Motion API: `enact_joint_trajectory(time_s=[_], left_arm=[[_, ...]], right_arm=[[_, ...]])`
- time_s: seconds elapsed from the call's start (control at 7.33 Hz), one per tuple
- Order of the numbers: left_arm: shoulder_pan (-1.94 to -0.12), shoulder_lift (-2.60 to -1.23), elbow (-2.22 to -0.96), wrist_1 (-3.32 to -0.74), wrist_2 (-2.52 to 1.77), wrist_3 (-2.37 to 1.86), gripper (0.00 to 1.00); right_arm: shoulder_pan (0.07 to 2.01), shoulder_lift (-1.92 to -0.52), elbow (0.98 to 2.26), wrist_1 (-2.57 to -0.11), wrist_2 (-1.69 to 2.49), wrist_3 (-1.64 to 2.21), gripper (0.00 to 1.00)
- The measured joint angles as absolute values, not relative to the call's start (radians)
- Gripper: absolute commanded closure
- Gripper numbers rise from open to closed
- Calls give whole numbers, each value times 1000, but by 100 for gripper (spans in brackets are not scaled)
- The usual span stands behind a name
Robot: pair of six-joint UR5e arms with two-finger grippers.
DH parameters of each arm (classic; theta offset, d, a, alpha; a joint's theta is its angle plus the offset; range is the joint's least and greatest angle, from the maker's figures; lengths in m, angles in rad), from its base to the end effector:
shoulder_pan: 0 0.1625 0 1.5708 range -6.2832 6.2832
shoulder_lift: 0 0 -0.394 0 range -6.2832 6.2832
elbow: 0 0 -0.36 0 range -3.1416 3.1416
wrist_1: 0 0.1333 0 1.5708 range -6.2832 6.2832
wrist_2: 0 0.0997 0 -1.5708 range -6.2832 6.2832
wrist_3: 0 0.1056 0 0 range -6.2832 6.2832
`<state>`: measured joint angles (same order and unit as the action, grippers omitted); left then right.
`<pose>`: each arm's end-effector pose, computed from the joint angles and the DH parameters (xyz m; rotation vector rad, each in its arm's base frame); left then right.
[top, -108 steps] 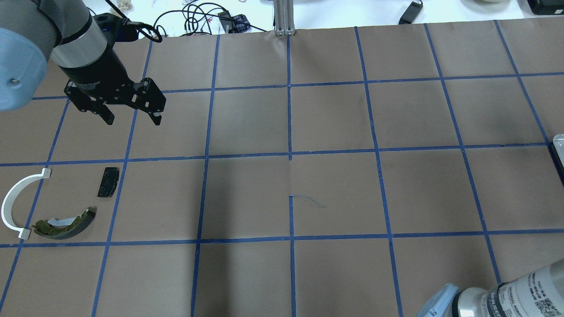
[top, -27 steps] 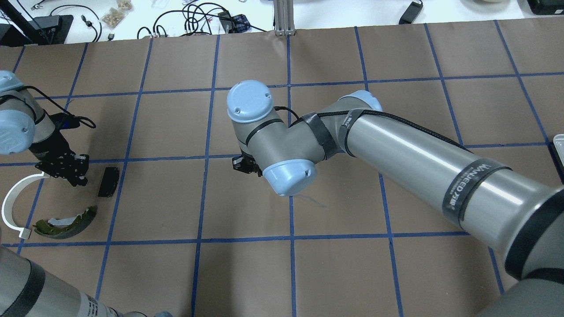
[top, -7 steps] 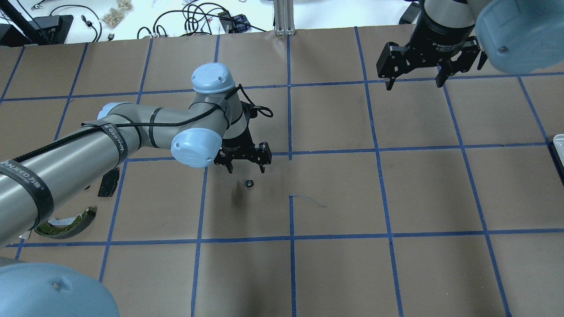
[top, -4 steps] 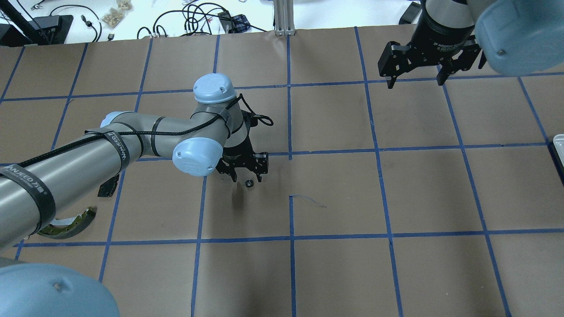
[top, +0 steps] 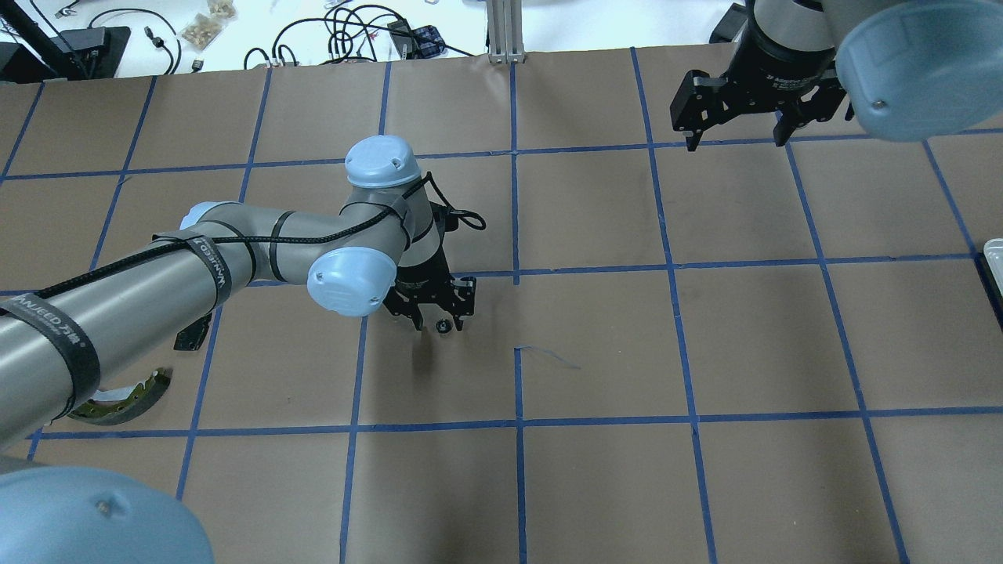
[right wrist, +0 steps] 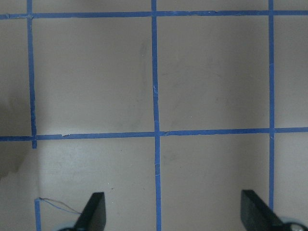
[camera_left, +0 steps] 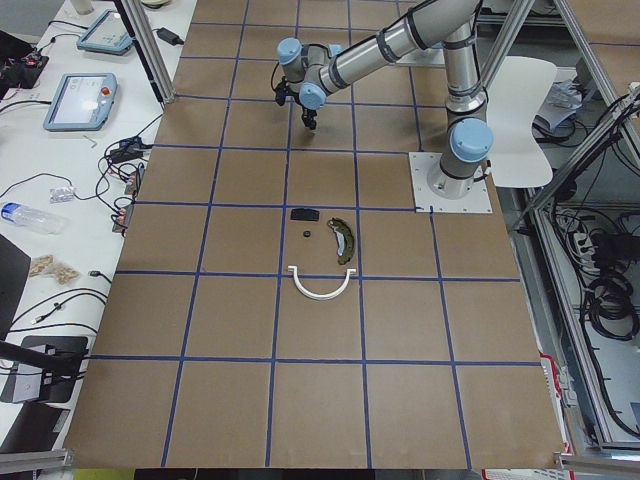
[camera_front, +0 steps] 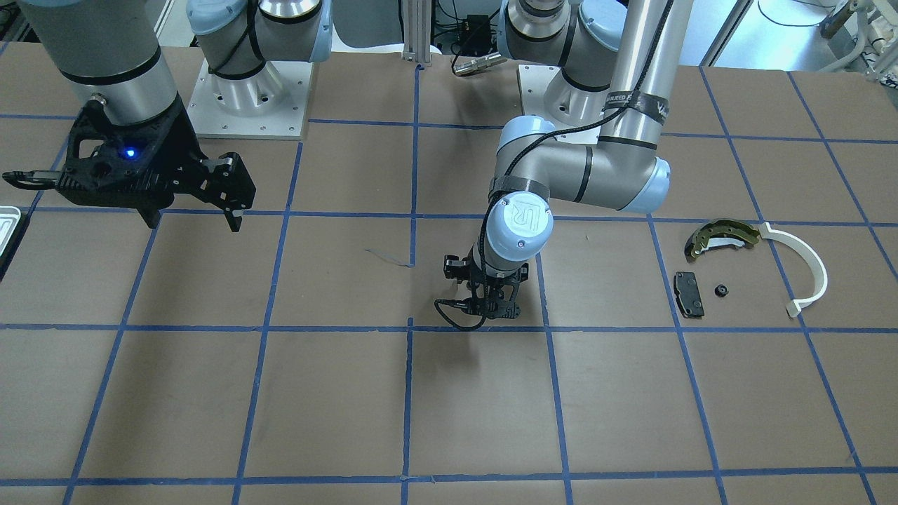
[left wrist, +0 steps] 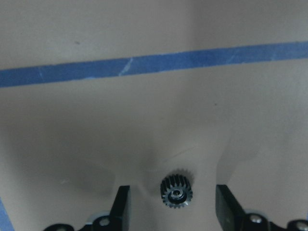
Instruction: Place bearing gear from tray to pile
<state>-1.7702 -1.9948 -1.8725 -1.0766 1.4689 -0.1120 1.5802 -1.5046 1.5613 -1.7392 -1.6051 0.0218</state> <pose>-0.2411 -0.4658 0.1576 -0.1153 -3.0523 -0.3750 0.1343 -0.4951 0.4415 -0.0222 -3.1041 0.1744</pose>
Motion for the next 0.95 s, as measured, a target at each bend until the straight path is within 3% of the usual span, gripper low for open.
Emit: enact_joint_trajectory(time_s=[0.14,0.27,0.41,0.68,0.95], left_arm=[[-1770,-1995,-1878,-1075,1469,-112,46],[-1770,-1997,-1879,-1074,1468,-112,47],[-1770,-1999,-1879,-1073,1467,-112,59],[-1769,-2004,-1876,-1070,1466,-112,100],[-1765,-2004,-1871,-1068,1461,-113,100]], right_arm=[[1581,-1504,1559,-1738,-1605,24,0],[1583,-1504,1556,-1738,-1605,24,0],[1584,-1503,1553,-1737,-1606,23,0],[1586,-1503,1552,-1736,-1607,20,0],[1586,-1504,1551,-1735,-1608,20,0]])
